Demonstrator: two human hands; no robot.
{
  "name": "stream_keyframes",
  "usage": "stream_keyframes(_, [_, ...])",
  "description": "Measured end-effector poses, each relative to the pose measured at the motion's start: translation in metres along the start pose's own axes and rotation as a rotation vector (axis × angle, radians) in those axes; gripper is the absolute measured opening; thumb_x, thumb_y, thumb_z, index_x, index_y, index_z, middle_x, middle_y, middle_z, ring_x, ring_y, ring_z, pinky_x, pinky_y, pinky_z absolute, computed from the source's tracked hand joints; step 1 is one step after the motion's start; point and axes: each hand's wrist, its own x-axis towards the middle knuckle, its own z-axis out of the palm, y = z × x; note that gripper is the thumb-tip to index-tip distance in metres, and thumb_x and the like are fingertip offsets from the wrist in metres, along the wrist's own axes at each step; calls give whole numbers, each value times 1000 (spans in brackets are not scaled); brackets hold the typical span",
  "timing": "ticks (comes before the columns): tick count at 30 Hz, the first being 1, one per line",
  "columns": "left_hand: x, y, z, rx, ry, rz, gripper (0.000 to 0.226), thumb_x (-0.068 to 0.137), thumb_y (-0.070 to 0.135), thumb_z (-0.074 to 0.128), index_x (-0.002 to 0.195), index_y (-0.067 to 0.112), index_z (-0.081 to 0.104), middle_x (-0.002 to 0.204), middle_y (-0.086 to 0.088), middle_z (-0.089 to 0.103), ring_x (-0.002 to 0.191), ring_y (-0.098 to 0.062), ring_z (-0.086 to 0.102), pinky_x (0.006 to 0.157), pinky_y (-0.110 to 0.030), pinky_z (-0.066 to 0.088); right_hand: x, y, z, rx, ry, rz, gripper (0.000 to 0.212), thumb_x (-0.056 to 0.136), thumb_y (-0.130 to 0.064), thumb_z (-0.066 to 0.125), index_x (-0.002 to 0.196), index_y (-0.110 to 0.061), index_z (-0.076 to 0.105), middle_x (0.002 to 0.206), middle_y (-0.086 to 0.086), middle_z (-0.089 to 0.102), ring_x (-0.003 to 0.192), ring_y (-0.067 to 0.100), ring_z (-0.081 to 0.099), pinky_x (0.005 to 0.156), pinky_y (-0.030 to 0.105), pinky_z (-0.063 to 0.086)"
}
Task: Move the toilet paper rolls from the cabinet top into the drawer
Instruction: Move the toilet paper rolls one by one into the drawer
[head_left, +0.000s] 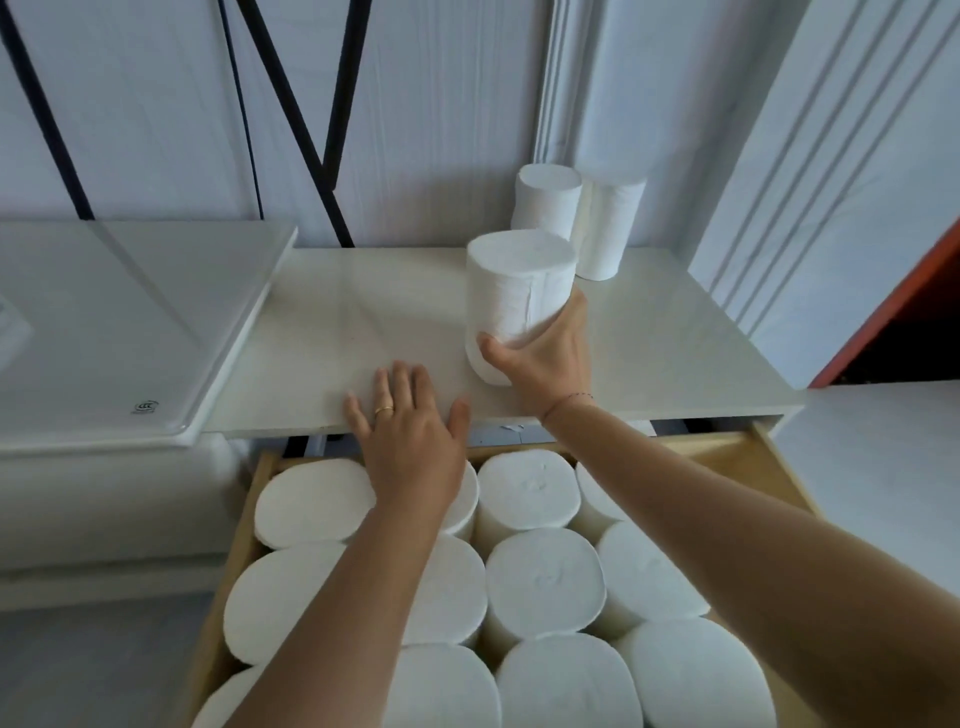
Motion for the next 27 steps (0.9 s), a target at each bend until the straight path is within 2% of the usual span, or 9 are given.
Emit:
stream_keyframes(4, [-15,19,2,7,-41,47,65,95,53,16,149,16,16,159,-3,9,145,-21,-3,113,-52,-10,-23,11,-38,12,21,29,89,61,-36,84,130,-12,33,126,5,47,117,21,48,95,37,46])
stream_keyframes(9, [-38,55,8,11,-122,293,64,96,52,11,150,19,3,159,0,-4,145,-20,-13,111,-52,-15,-40,27,-83,26,21,38,82,61,-34,86,123,-17,35,118,-1,49,107,16,50,71,11,37])
stream_keyframes(14, [-57,85,14,-179,-220,521,66,98,49,21,149,19,-7,158,3,-11,143,-11,-17,111,-30,-21,-51,48,-139,64,42,48,81,62,-33,87,117,-31,28,109,-25,45,105,5,46,72,5,37])
stream_keyframes(16, [-61,95,11,-316,-260,558,68,98,46,29,149,20,-7,158,4,-10,141,-5,-18,105,-19,-22,-54,57,-162,57,38,67,89,58,-37,87,125,-30,28,115,-20,46,109,4,45,78,5,34])
stream_keyframes(18, [-64,107,7,-478,-327,562,70,97,44,38,149,22,-3,159,6,-2,142,-5,-10,104,-14,-15,-56,64,-184,59,6,95,99,51,-45,84,131,-30,28,119,-17,48,110,3,47,81,5,38])
stream_keyframes(21, [-69,130,0,-697,-422,543,73,94,43,47,149,28,1,158,6,12,144,-10,6,111,-22,5,-57,77,-211,77,-86,140,105,46,-48,84,133,-31,28,121,-18,50,113,3,52,88,20,48])
stream_keyframes(23, [-70,145,-2,-807,-474,535,78,92,43,51,149,30,0,155,6,21,142,-10,16,110,-24,16,-62,85,-222,22,-161,161,103,47,-48,85,131,-38,27,120,-20,49,114,1,51,85,20,47])
stream_keyframes(25, [-71,156,1,-886,-553,507,81,90,46,53,149,31,-1,154,6,25,139,-12,24,112,-30,24,-69,95,-222,-14,-240,188,102,53,-40,87,133,-41,24,121,-23,47,114,-2,49,84,17,45])
stream_keyframes(27, [-73,161,6,-945,-610,458,81,89,52,51,149,31,2,152,4,30,136,-16,32,111,-39,30,-74,108,-218,-27,-307,211,106,62,-20,87,141,-34,18,123,-21,45,116,3,48,88,17,44])
